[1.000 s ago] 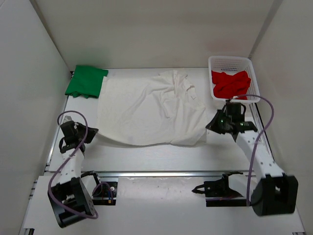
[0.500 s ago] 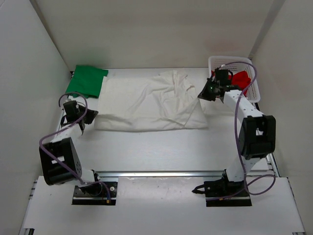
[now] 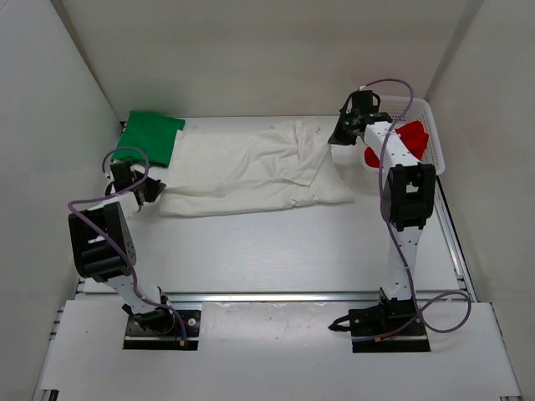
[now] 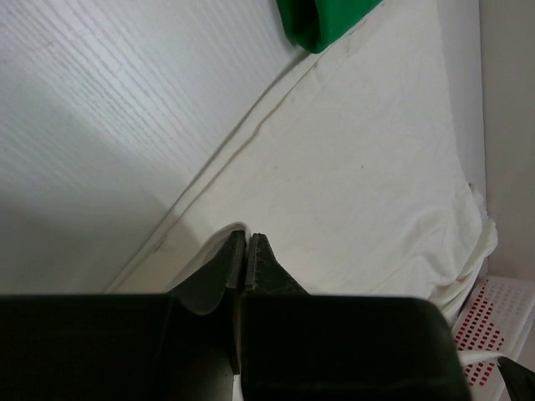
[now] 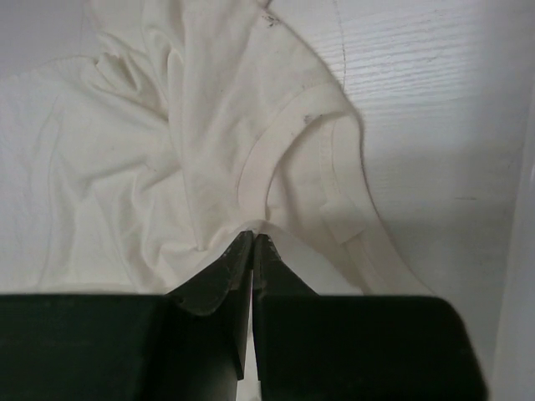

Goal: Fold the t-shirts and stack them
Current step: Fold the flattened tshirt in 1/3 of the way

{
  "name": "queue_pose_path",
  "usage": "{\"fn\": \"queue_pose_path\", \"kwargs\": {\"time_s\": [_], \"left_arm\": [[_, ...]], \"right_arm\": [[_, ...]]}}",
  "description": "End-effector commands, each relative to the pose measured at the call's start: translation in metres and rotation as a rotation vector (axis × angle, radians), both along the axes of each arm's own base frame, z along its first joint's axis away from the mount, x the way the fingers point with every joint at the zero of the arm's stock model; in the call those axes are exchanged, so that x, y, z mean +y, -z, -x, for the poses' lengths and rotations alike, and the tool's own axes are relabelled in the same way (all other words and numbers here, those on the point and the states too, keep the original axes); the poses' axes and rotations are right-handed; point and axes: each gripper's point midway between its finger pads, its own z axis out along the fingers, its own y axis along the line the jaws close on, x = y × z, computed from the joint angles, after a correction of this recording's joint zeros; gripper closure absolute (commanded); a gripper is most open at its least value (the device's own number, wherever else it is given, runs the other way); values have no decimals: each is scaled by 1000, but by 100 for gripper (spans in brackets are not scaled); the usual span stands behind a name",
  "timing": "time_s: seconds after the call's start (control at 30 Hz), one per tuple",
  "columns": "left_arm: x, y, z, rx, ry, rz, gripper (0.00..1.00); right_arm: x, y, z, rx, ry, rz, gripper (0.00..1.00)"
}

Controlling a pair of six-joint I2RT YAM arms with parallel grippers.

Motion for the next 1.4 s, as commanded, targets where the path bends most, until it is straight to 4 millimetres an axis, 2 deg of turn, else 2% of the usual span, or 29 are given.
{"fn": "queue_pose_path", "kwargs": {"time_s": [0.0,0.07,0.13,0.17,0.2,0.23,0.3,0.33,0.37,0.43,0.47,0.5,0.53,0.57,0.6,0.63,0.67,0.7,0.73,0.8,0.83,0.87,0.9,0.93,1.0,1.07,1.1,1.2,1.37], "left_arm": [[10,-17,-18,-50,5,-64,100],[8,-18,-21,-51,14,-76,97],[5,-20,-24,-50,38,-86,82],[7,-21,-26,-57,43,-84,79],[8,-24,-25,-60,54,-87,64],[7,-25,-23,-63,53,-78,55],[7,-39,-18,-95,66,-104,52],[7,-46,-13,-106,56,-125,54],[10,-62,-8,-139,36,-153,55],[10,-62,11,-138,28,-179,56],[5,-59,21,-136,27,-179,58],[5,-63,29,-150,21,-169,58],[0,-51,39,-139,29,-153,58],[-6,-37,51,-112,40,-133,58],[-8,-34,57,-107,45,-114,59],[-15,-16,69,-78,49,-84,59],[-17,-5,78,-65,41,-64,58],[-16,-1,82,-61,29,-48,57],[-17,8,88,-44,25,-33,56],[-21,18,93,-21,17,12,54],[-21,23,94,-10,17,21,53],[-22,24,93,-11,14,31,50],[-24,27,93,-1,20,35,48],[-24,30,90,8,28,32,47],[-28,33,87,14,30,46,47],[-29,41,85,38,28,58,50],[-29,37,80,21,31,54,54],[-32,47,80,42,30,64,59],[-34,46,71,26,21,56,63]], "right_arm": [[4,-13,-18,-32,-19,25,100],[7,-16,-27,-41,-21,23,100],[13,-27,-39,-69,-27,29,100],[12,-20,-37,-39,-25,31,99],[15,-25,-39,-51,-37,29,86],[15,-35,-41,-63,-36,28,68],[12,-49,-39,-66,-32,28,65],[17,-63,-35,-85,-45,24,64],[13,-64,-32,-76,-41,42,63],[13,-82,-13,-80,-45,70,65],[13,-68,-1,-40,-55,83,67],[14,-66,14,-35,-60,96,81],[20,-99,21,-129,-66,85,93],[13,-95,47,-118,-56,85,95],[15,-66,63,-87,-65,54,97],[12,-95,79,-167,-59,24,97],[4,-90,101,-193,-34,-25,97],[0,-59,118,-173,-27,-51,96],[-8,-87,122,-285,8,-88,94],[-30,-46,157,-250,101,-108,86],[-33,-26,167,-227,114,-125,84],[-40,-26,169,-235,129,-168,81],[-49,-5,175,-190,162,-183,77],[-58,4,174,-186,190,-192,71],[-61,22,173,-158,195,-212,66],[-62,28,167,-157,210,-237,63],[-60,35,164,-145,208,-258,61],[-59,51,160,-141,228,-266,59],[-64,77,148,-105,302,-303,60]]}}
